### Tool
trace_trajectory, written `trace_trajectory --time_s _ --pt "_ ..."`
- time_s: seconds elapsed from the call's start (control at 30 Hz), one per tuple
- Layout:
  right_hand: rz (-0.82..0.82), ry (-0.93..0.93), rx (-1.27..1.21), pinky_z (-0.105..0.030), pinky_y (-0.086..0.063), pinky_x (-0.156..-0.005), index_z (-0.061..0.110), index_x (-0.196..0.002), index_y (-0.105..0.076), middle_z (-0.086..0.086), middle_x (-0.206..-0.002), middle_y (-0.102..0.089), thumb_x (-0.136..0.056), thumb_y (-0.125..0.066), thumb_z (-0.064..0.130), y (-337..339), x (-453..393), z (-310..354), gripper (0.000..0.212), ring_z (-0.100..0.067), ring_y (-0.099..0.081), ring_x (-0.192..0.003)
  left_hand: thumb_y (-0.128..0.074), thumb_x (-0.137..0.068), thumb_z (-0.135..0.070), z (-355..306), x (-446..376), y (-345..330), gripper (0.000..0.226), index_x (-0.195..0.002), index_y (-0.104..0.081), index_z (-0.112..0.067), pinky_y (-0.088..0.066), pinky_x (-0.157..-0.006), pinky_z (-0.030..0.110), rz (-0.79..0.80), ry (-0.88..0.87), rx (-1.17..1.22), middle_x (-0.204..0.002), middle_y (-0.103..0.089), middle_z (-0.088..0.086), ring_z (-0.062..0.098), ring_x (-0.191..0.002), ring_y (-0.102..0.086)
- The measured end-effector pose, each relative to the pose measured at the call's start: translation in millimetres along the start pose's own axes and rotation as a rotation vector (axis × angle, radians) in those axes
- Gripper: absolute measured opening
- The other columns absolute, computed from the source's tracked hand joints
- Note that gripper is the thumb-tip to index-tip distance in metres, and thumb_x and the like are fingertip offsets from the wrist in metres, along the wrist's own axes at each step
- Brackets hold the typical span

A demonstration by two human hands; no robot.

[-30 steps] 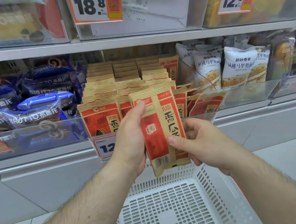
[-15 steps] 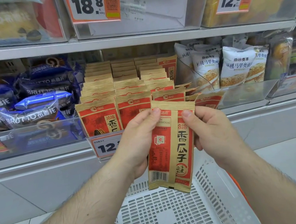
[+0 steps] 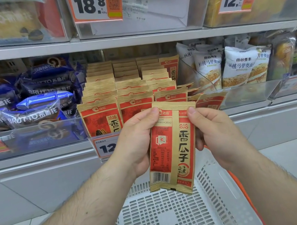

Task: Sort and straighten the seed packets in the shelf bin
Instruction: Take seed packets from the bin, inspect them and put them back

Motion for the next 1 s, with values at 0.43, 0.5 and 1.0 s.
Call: trace_trajectory --time_s 0.43,0.5,1.0 --pt "0.148 -0.010 0.108 -0.037 -0.053 -0.065 0.008 -0.103 -0.071 -0.009 -0.087 -0.077 -0.086 -0.061 0.033 1.7 -0.1 -2.8 0.031 -0.025 -0.071 -0.073 -0.060 -0.093 -0.024 -2.7 -3.8 6.4 0.023 -0.112 -0.070 -0.014 -0.059 -0.083 0.046 -0.004 -0.026 -0.129 -0.101 -0.077 0.011 0.025 -0.090 -0.074" --pt "0.123 -0.022 0.011 -0.032 -0.054 -0.061 0.006 -0.104 -0.070 -0.010 -0.088 -0.077 -0.078 -0.061 0.036 5.3 -1.7 -3.1 0.041 -0.022 -0.072 -0.072 -0.063 -0.090 -0.021 -0.7 -3.8 5.4 0.025 -0.113 -0.070 -0.013 -0.058 -0.078 0.043 0.028 -0.026 -0.157 -0.102 -0.077 0.011 0.025 -0.090 -0.074" --pt "0.440 -0.065 0.086 -0.040 -0.056 -0.064 0.009 -0.113 -0.064 -0.016 -0.100 -0.075 -0.073 -0.075 0.005 -1.8 6.4 -8.3 0.042 -0.037 -0.071 -0.084 -0.063 -0.087 -0.027 -5.4 -6.4 9.2 0.028 -0.109 -0.071 -0.011 -0.062 -0.067 0.036 -0.005 -0.053 -0.089 -0.095 -0.077 0.010 0.021 -0.080 -0.074"
Point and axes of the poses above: each hand's wrist, its own x-axis away from the middle knuckle, its own y-axis out of the back of the hand, z = x × y, the point moved 6 cm from there along -x, towards the middle knuckle
